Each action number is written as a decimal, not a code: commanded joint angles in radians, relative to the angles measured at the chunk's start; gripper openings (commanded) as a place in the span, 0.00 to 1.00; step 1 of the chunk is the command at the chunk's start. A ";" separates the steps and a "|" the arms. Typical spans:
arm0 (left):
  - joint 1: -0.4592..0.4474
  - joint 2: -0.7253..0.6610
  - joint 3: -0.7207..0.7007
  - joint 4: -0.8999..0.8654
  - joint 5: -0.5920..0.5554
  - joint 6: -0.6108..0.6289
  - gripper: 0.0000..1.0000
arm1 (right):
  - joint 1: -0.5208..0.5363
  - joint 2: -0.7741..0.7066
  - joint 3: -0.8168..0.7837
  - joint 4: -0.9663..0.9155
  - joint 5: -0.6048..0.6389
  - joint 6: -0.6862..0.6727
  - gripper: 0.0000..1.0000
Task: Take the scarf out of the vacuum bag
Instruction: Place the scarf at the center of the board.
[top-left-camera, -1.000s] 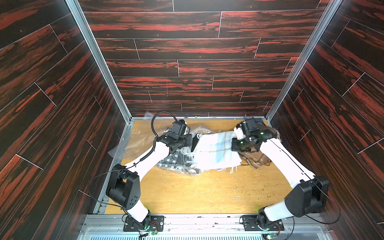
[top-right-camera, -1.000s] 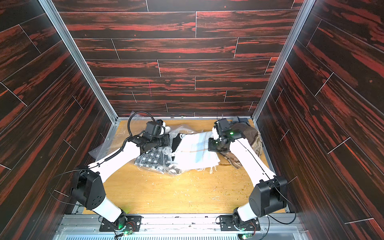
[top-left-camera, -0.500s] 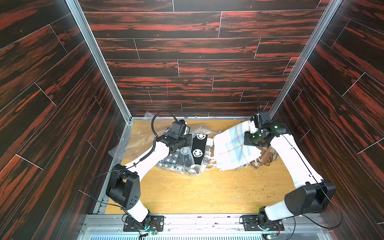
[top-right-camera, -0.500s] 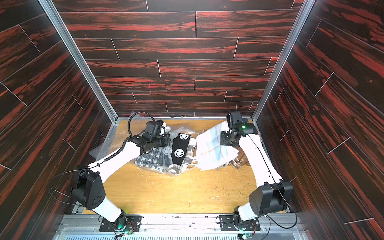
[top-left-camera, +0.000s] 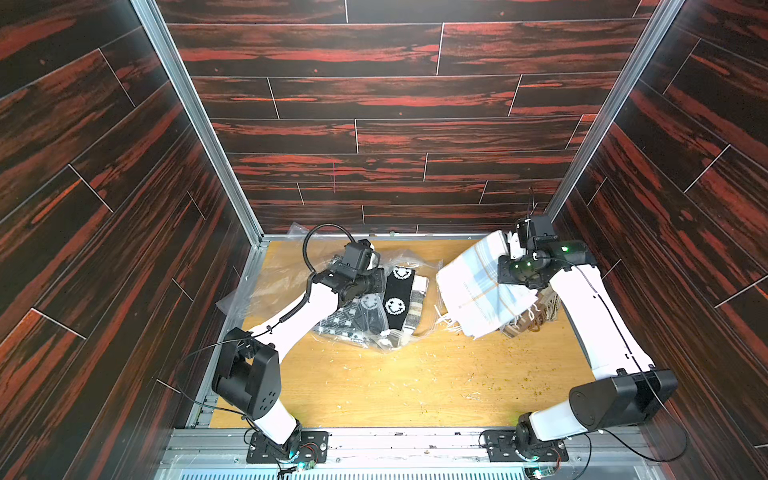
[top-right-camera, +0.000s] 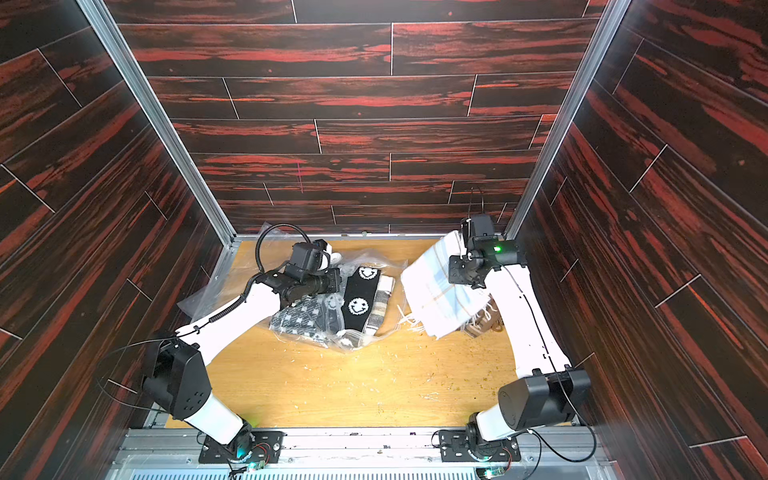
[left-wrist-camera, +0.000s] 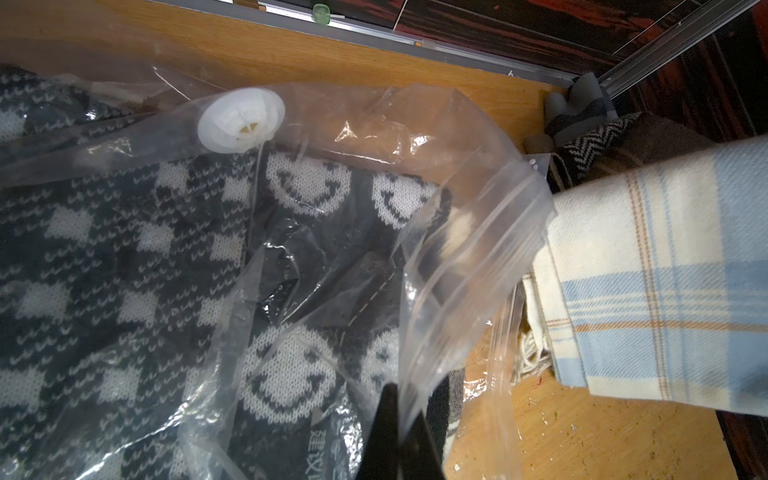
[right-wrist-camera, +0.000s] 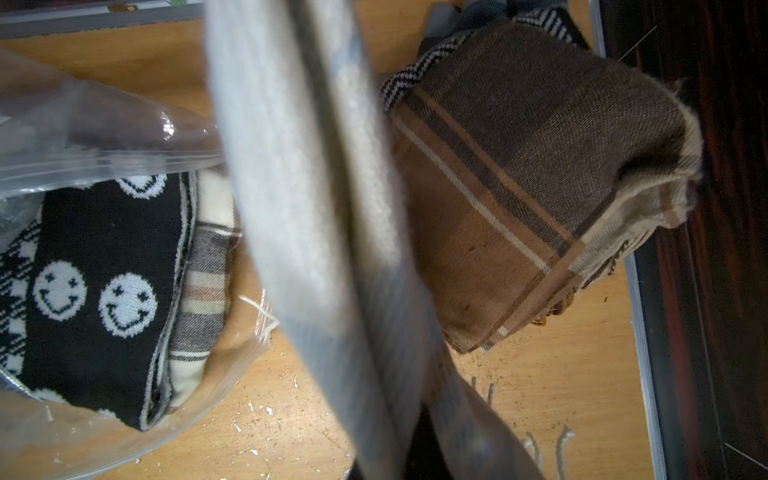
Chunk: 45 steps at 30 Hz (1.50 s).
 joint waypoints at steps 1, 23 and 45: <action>0.006 -0.028 -0.003 -0.004 0.012 0.000 0.00 | -0.007 -0.010 0.054 -0.020 0.030 -0.010 0.00; 0.006 -0.028 -0.013 0.014 0.017 0.003 0.00 | -0.086 0.188 0.334 -0.137 0.189 -0.085 0.00; 0.006 -0.044 -0.010 0.021 0.035 0.010 0.00 | -0.339 0.253 0.053 0.313 0.198 -0.023 0.97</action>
